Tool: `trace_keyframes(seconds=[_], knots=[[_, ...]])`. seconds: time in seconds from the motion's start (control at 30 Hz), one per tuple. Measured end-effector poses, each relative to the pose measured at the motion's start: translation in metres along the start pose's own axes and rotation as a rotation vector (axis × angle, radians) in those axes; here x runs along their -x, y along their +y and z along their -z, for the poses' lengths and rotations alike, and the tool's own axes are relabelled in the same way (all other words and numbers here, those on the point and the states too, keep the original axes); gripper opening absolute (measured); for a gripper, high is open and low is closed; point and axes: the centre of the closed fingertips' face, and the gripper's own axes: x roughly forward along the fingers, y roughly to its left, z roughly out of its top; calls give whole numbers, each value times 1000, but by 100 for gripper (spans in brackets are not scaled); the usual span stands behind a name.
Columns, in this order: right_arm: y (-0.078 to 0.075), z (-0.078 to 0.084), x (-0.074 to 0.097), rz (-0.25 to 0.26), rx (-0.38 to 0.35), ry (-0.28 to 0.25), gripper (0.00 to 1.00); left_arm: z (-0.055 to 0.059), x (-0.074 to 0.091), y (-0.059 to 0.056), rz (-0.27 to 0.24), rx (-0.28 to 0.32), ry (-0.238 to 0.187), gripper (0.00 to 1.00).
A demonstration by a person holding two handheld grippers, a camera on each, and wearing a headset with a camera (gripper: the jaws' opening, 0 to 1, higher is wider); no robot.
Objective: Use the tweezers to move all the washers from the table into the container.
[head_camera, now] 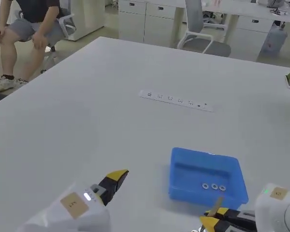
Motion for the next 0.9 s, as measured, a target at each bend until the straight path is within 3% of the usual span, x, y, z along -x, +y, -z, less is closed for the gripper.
trace_keyframes(seconds=[0.27, 0.9], knots=[[-5, 0, 1, 13, -48, -22, 4, 1, 0, 1, 0, 0, 2, 91], [-5, 3, 4, 20, -40, -40, 4, 2, 0, 2, 0, -2, 5, 90]])
